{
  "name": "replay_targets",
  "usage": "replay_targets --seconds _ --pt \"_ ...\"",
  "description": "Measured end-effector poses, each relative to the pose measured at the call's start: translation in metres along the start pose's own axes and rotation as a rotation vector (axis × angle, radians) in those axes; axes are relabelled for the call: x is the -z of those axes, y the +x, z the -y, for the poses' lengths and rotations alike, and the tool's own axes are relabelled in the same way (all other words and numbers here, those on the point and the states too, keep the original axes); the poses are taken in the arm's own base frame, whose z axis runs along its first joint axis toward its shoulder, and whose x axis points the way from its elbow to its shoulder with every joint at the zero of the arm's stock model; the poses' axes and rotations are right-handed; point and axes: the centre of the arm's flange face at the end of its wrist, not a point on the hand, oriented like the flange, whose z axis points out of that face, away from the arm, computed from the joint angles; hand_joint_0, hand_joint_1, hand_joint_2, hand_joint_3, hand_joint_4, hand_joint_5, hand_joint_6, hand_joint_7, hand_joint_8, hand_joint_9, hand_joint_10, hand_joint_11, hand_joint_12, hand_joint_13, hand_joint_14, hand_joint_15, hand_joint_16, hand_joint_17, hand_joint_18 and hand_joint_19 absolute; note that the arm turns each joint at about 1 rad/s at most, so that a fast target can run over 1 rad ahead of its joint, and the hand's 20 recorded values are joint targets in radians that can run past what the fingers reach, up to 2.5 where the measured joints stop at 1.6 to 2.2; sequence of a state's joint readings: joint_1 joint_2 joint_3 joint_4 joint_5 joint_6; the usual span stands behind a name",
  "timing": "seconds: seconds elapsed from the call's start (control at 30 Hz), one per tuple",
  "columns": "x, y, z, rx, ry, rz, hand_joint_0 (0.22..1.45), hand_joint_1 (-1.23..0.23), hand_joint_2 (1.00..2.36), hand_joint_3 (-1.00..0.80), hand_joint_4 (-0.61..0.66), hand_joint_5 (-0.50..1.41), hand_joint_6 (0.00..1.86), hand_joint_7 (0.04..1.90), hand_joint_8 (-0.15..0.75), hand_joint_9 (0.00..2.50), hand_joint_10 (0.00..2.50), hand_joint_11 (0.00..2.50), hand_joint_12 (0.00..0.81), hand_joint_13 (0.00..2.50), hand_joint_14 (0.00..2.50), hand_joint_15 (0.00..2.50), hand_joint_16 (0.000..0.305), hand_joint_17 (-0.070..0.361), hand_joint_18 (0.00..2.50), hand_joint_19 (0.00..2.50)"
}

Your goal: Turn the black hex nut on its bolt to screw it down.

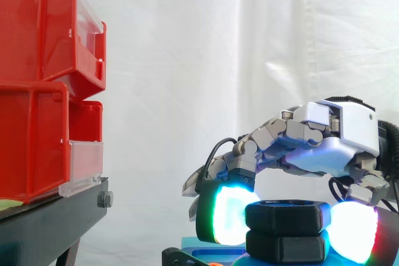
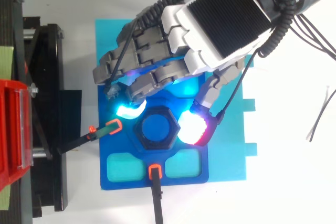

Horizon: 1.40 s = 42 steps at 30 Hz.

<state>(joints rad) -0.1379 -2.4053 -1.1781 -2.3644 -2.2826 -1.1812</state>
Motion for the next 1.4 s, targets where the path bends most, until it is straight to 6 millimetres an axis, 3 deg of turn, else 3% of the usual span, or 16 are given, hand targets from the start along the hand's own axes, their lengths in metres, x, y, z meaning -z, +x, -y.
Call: replay_targets --seconds 0.23,0.53,0.6,0.8,1.4 --pt "0.000 0.000 0.000 0.000 0.000 0.001 0.41 -0.43 1.00 -0.50 0.38 -0.20 0.91 0.67 0.389 0.59 0.01 0.44 0.432 0.72 0.01 0.26 0.063 0.141 0.85 0.41" --pt "0.000 0.000 0.000 0.000 0.000 0.002 0.36 -0.33 1.00 -0.50 0.41 -0.20 0.90 0.66 0.413 0.59 0.01 0.44 0.462 0.73 0.01 0.26 0.069 0.155 0.88 0.40" --pt "0.000 0.000 0.000 0.000 0.000 0.001 0.36 -0.15 1.00 -0.50 0.40 -0.20 0.90 0.67 0.412 0.59 0.01 0.44 0.460 0.72 0.01 0.25 0.070 0.157 0.87 0.41" --pt "0.002 -0.001 0.002 0.001 0.003 0.002 0.38 0.02 1.00 -0.50 0.38 -0.20 0.89 0.70 0.405 0.59 0.01 0.43 0.451 0.71 0.01 0.26 0.068 0.153 0.83 0.43" --pt "0.010 -0.004 0.008 0.004 0.007 -0.001 0.39 0.02 1.00 -0.50 0.37 -0.19 0.88 0.71 0.412 0.62 0.01 0.45 0.451 0.73 0.01 0.25 0.067 0.151 0.84 0.42"
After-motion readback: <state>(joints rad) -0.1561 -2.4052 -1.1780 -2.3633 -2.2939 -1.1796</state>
